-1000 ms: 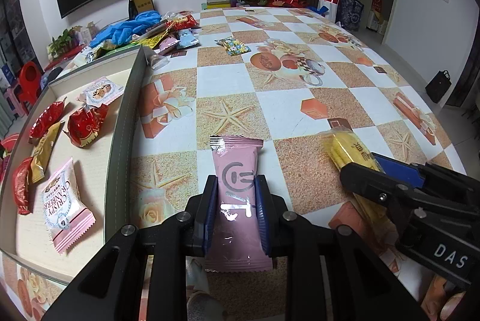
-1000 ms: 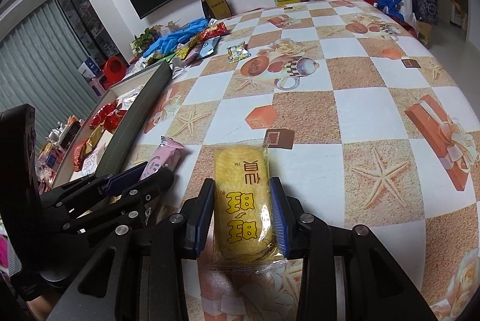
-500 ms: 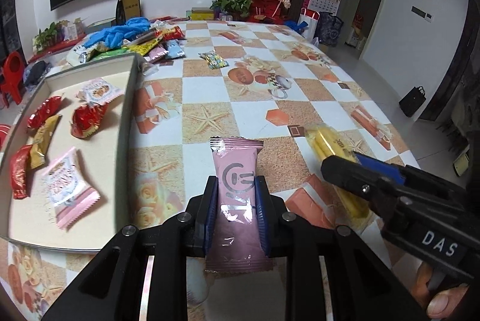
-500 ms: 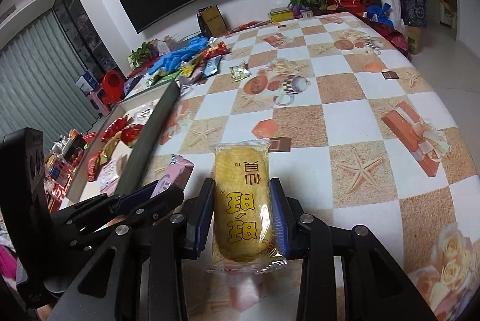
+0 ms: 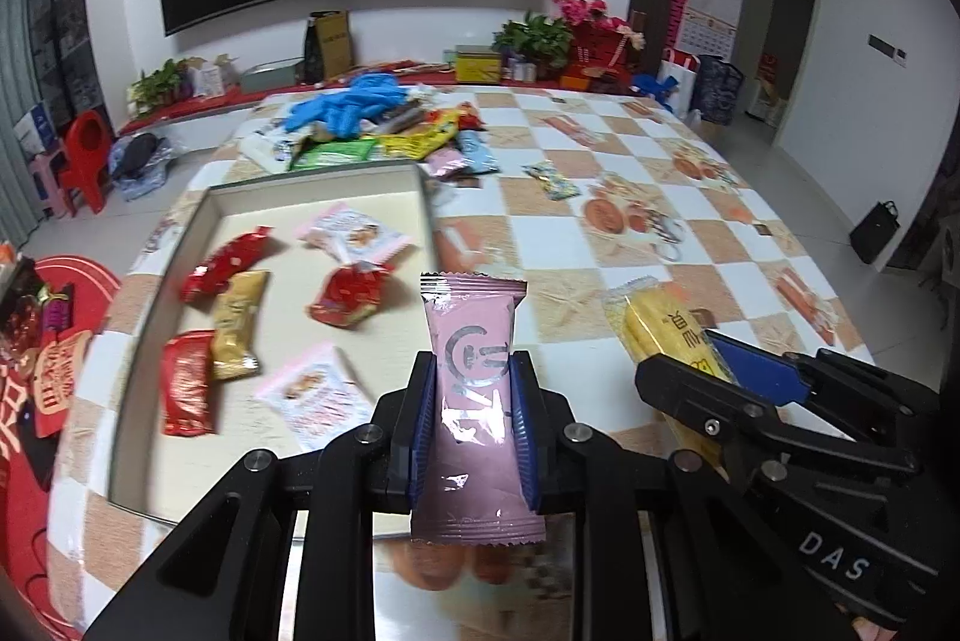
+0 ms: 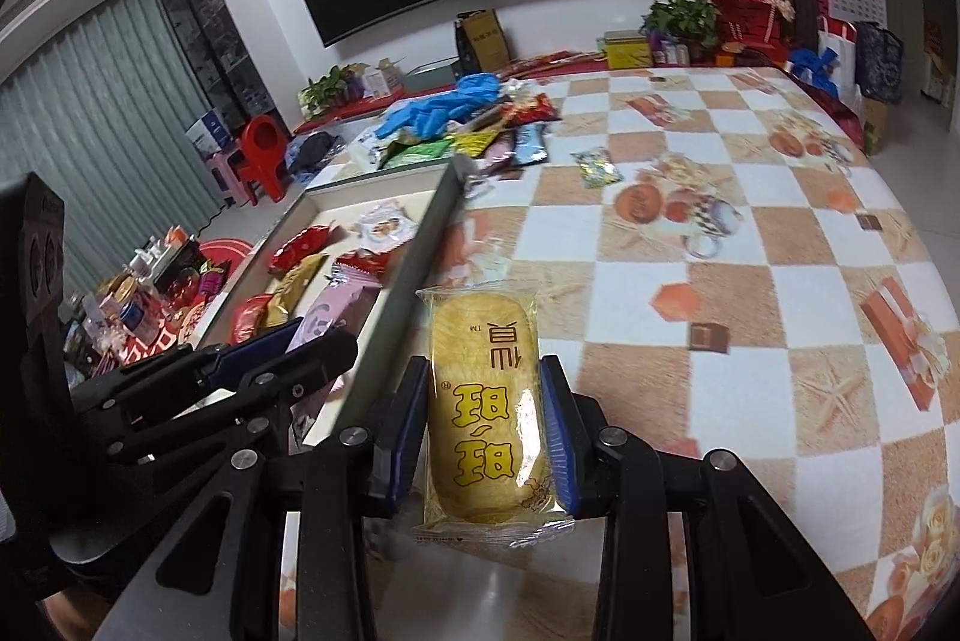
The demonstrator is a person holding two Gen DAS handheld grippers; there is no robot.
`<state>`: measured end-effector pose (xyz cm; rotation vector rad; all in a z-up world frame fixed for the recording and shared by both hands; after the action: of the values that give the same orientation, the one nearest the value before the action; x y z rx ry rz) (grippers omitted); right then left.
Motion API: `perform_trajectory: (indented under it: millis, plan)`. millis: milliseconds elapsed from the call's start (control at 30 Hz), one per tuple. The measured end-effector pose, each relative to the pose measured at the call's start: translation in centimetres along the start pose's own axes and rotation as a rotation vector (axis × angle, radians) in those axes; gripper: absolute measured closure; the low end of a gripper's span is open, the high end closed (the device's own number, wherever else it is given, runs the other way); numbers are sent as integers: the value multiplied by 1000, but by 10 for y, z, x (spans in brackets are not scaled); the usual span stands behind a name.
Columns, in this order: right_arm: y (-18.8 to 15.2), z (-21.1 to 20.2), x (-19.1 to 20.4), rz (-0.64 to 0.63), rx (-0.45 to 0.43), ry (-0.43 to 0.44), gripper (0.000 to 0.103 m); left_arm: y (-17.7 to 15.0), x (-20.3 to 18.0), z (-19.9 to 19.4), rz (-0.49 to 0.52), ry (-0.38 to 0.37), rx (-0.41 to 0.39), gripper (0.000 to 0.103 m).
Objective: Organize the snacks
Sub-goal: 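Carry the pink bar toward the tray while the right tool carries the yellow packet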
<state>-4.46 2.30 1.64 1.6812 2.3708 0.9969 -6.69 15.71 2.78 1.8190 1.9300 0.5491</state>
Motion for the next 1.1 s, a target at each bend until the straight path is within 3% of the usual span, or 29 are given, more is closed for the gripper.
perform_trajectory:
  millis: [400, 700, 1100]
  plan:
    - [26, 38, 77, -119, 24, 19, 66, 0, 83, 16, -96, 76, 41, 77]
    - [42, 67, 102, -127, 37, 6, 66, 0, 121, 25, -111, 95, 65, 77]
    - [55, 83, 109, -164, 77, -50, 66, 6, 128, 43, -124, 83, 118, 77]
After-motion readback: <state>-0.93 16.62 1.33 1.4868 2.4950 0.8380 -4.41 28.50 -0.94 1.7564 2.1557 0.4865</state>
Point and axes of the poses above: each gripper's, at about its wrist camera, not at the fingertips, and z roughly the way its jaws point, x to its left, y to its top, the point moved 7 cm from there along z, roughly the way its jaws point, and after that the axes turned 10 degrees about x, right-handed, at the moved point
